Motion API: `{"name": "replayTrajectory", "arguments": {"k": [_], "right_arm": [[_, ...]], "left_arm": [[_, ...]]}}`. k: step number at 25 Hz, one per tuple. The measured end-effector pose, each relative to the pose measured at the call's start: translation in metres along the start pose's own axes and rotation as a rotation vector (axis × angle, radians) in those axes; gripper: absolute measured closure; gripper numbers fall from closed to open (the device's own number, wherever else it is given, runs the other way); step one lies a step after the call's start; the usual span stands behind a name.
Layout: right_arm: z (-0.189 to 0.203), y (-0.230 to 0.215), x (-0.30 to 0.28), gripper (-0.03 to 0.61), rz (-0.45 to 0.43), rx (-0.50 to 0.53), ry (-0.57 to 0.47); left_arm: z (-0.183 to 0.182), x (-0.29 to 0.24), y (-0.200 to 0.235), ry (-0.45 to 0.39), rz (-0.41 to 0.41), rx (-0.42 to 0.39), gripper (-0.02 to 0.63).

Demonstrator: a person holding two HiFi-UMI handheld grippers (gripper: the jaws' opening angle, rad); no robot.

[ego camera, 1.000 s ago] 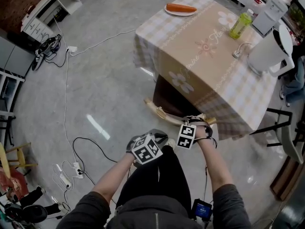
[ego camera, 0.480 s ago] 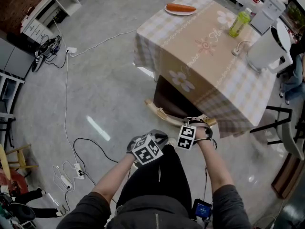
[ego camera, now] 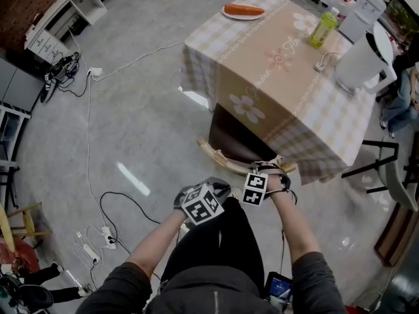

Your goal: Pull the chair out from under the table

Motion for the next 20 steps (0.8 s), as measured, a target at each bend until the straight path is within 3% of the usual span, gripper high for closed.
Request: {"name": "replayTrajectory", "arguments": {"k": [20], "right_arm": [[-0.011,0.04,-0.003,0.476,-0.029,-0.024,-0.007]], "left_arm": [[0.025,0.016,-0.025,0.003,0.031,-0.015,0.602]]}}
Point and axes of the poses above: the fingertips, and each gripper's own axes: x backward along the fingers, y to its left, z out of its underside, the point moved 1 cm from there along x, backward along the fingers, and after that the axes turned 13 degrees about -z, right-handed, at the moved point
